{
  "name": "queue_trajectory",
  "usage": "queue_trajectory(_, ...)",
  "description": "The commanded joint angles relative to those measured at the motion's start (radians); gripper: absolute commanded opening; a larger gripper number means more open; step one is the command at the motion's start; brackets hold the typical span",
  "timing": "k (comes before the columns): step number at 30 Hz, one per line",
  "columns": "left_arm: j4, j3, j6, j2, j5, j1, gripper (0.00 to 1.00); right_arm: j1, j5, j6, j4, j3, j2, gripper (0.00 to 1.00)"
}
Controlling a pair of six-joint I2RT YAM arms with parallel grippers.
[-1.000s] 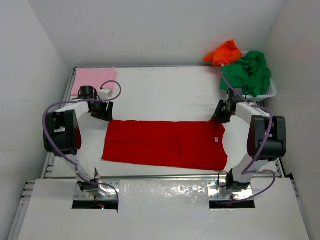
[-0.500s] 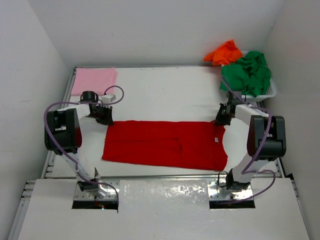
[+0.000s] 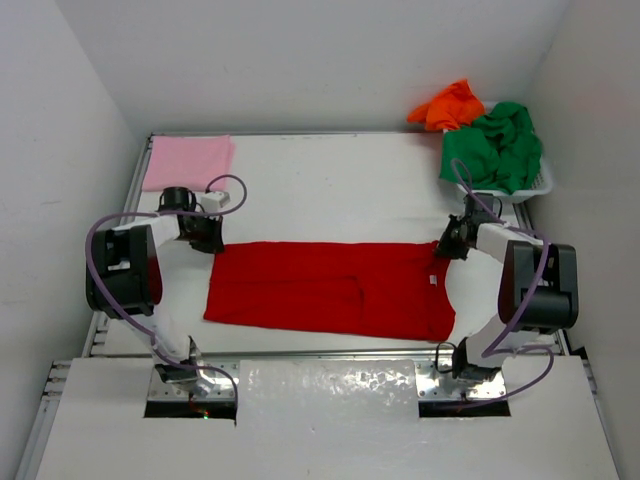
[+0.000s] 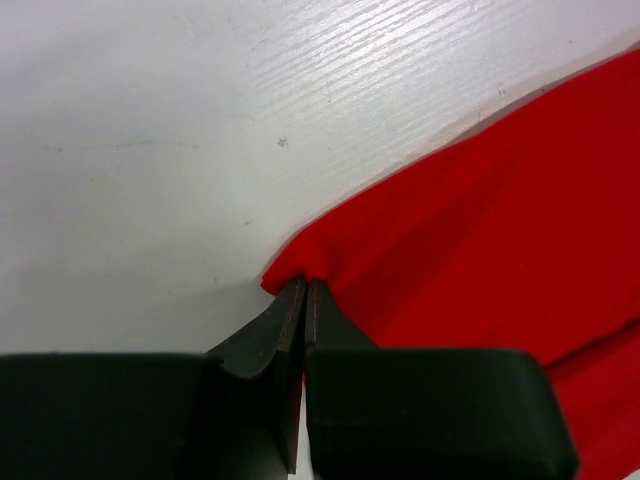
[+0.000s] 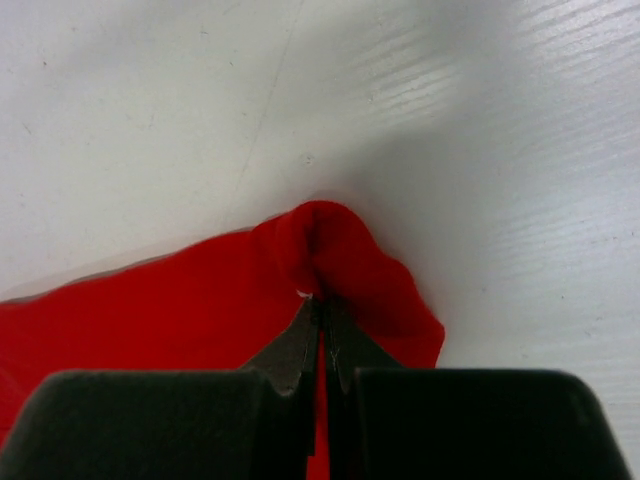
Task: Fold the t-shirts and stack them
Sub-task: Fold the other side of the tshirt into a rectangle, then rotate the tshirt 90 degrees
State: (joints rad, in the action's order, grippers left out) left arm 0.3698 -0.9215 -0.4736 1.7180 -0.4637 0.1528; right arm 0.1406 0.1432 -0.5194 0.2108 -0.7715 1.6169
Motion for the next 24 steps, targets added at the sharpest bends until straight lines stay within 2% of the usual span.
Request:
queue_trajectory(1, -0.015, 0.012, -0.014, -0.043, 0.040, 0.016, 0.00, -0.001, -0.002, 0.033, -0.047, -0.044, 0.014, 0.00)
queue_trajectory(5, -0.017, 0.007, -0.017, -0.047, 0.059, 0.017, 0.00, 0.004, -0.013, 0.050, -0.034, -0.075, 0.038, 0.00)
queue_trajectory(6, -0.016, 0.007, -0.016, -0.047, 0.051, 0.017, 0.00, 0.004, 0.028, 0.059, -0.028, -0.086, 0.047, 0.03)
queue_trajectory(7, -0.009, 0.007, -0.022, -0.047, 0.042, 0.017, 0.00, 0.004, 0.047, 0.067, -0.018, -0.112, 0.055, 0.10)
queue_trajectory(10, -0.008, 0.012, -0.026, -0.055, 0.010, 0.017, 0.00, 0.004, 0.059, 0.105, 0.010, -0.118, 0.023, 0.19)
queue_trajectory(14, -0.006, 0.018, -0.030, -0.055, 0.000, 0.016, 0.00, 0.004, 0.012, 0.139, 0.047, -0.089, -0.113, 0.25)
queue_trajectory(18, -0.012, 0.019, -0.028, -0.047, 0.000, 0.017, 0.00, -0.001, 0.013, 0.116, 0.021, 0.027, -0.265, 0.26)
queue_trajectory(24, -0.008, 0.015, -0.028, -0.044, 0.002, 0.017, 0.00, -0.019, 0.081, 0.093, 0.009, 0.139, -0.281, 0.30)
